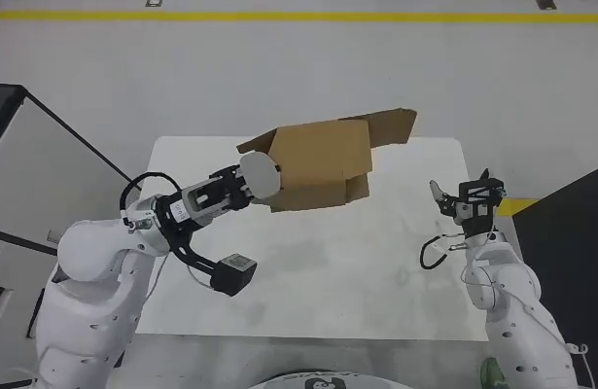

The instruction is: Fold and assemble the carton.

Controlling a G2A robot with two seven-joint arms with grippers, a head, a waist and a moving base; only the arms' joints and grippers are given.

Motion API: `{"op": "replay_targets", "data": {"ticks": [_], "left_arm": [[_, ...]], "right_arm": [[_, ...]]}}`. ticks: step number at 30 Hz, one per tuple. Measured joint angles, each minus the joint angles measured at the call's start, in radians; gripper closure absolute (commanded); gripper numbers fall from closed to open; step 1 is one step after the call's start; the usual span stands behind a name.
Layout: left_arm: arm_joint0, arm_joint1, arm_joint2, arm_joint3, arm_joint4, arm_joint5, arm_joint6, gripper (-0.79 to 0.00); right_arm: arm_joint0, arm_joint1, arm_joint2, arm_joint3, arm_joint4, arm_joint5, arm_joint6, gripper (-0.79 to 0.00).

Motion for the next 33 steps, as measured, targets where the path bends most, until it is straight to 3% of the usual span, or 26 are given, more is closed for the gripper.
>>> {"op": "replay_targets", "data": {"ticks": [4, 10, 14, 17, 24, 33], "left_arm": [[0.01, -0.001, 0.007, 0.011, -0.029, -0.03, -0.018, 0.0], [0.042, -0.005, 0.007, 0.023, -0.263, -0.245, -0.147, 0.0], [0.059, -0.011, -0.002, 0.023, -0.47, -0.331, -0.231, 0.0], [0.061, -0.007, -0.005, 0.02, -0.507, -0.425, -0.254, 0.0], [0.063, -0.007, -0.003, 0.021, -0.507, -0.41, -0.256, 0.0], [0.065, -0.005, 0.046, 0.064, -0.663, -0.572, -0.351, 0.0]], "right_arm": [[0.0, 0.0, 0.0, 0.0, 0.0, 0.0, 0.0, -0.785], [0.0, 0.0, 0.0, 0.0, 0.0, 0.0, 0.0, -0.785], [0.0, 0.0, 0.0, 0.0, 0.0, 0.0, 0.0, -0.785], [0.0, 0.0, 0.0, 0.0, 0.0, 0.0, 0.0, -0.785], [0.0, 0.0, 0.0, 0.0, 0.0, 0.0, 0.0, -0.785], [0.0, 0.0, 0.0, 0.0, 0.0, 0.0, 0.0, -0.785]]}}
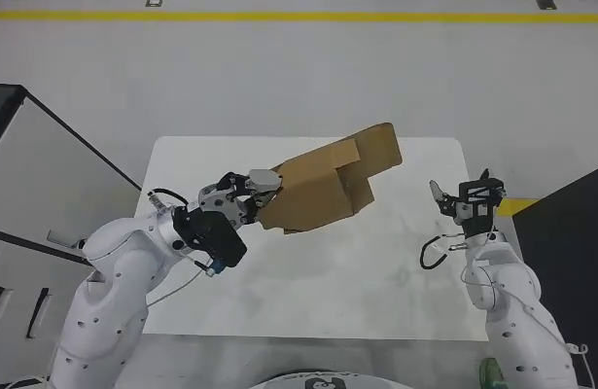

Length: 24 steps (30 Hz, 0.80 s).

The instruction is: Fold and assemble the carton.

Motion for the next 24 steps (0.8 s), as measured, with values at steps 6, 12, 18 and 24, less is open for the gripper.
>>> {"op": "replay_targets", "data": {"ticks": [6, 12, 18, 24], "left_arm": [[-0.019, 0.002, 0.011, -0.004, 0.004, -0.017, -0.033, 0.0], [-0.02, 0.001, 0.021, 0.007, -0.014, -0.01, -0.06, 0.0], [-0.043, 0.003, 0.032, 0.024, -0.101, -0.084, -0.152, 0.0], [-0.053, 0.002, 0.038, 0.008, -0.161, -0.109, -0.234, 0.0]], "right_arm": [[0.0, 0.0, 0.0, 0.0, 0.0, 0.0, 0.0, -0.785], [0.002, 0.0, 0.001, -0.004, 0.006, -0.011, -0.003, -0.785], [0.013, 0.017, 0.064, -0.03, 0.058, -0.276, -0.025, -0.785], [0.049, 0.033, 0.124, -0.024, 0.207, -0.561, 0.028, -0.785]]}}
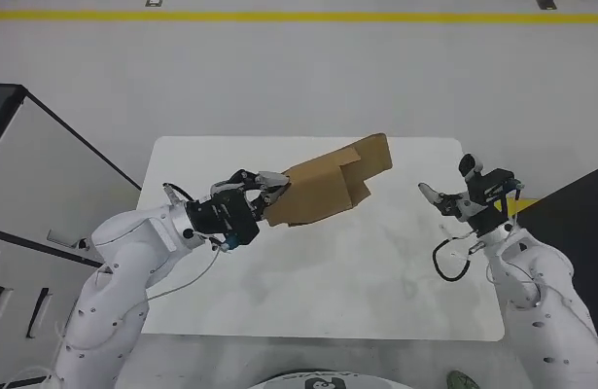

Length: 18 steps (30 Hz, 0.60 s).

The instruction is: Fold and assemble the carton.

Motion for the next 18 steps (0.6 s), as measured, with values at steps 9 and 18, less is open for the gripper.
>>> {"op": "replay_targets", "data": {"ticks": [9, 18], "left_arm": [[0.001, 0.001, 0.01, 0.014, 0.012, -0.005, -0.023, 0.0], [-0.033, 0.007, 0.037, 0.056, 0.023, -0.073, -0.167, 0.0]], "right_arm": [[0.0, 0.001, -0.001, 0.004, 0.043, -0.031, 0.021, -0.785], [0.055, 0.047, 0.084, 0.066, 0.448, -0.332, 0.393, -0.785]]}}
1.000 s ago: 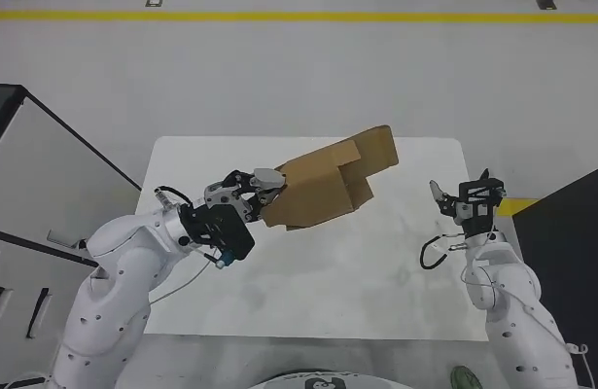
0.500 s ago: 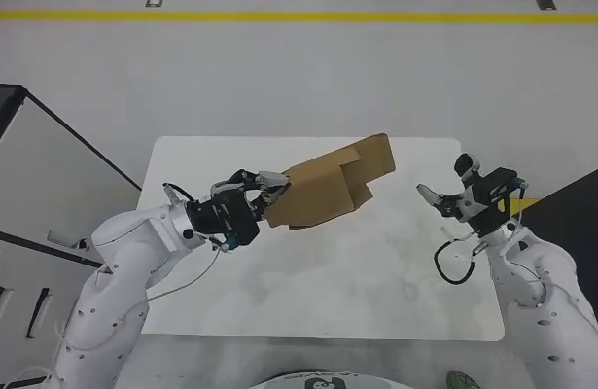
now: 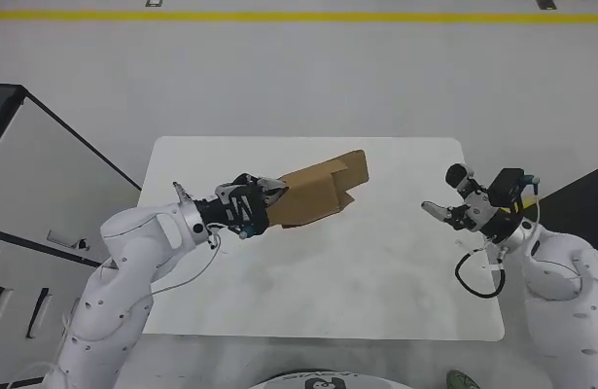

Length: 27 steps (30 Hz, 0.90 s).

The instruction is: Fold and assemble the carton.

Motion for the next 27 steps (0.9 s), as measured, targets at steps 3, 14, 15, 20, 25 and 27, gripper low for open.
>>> {"op": "replay_targets", "data": {"ticks": [3, 14, 15, 20, 25, 27], "left_arm": [[-0.008, -0.002, 0.012, 0.007, -0.017, 0.003, -0.048, 0.0], [-0.007, -0.002, 0.012, 0.007, -0.017, 0.003, -0.044, 0.0], [-0.007, -0.002, 0.012, 0.007, -0.017, 0.003, -0.044, 0.0], [-0.007, -0.002, 0.012, 0.007, -0.017, 0.003, -0.044, 0.0], [-0.007, -0.002, 0.012, 0.007, -0.017, 0.003, -0.044, 0.0], [-0.007, -0.002, 0.012, 0.007, -0.017, 0.003, -0.044, 0.0]], "right_arm": [[0.03, 0.017, -0.008, 0.026, 0.193, -0.001, 0.166, -0.785], [0.029, 0.018, -0.022, 0.025, 0.221, -0.002, 0.18, -0.785], [0.031, 0.019, -0.031, 0.027, 0.238, -0.007, 0.188, -0.785], [0.1, 0.041, -0.102, 0.068, 0.435, -0.026, 0.345, -0.785], [0.223, 0.07, -0.196, 0.114, 0.651, 0.055, 0.562, -0.785], [0.267, 0.079, -0.235, 0.121, 0.697, 0.094, 0.601, -0.785]]}}
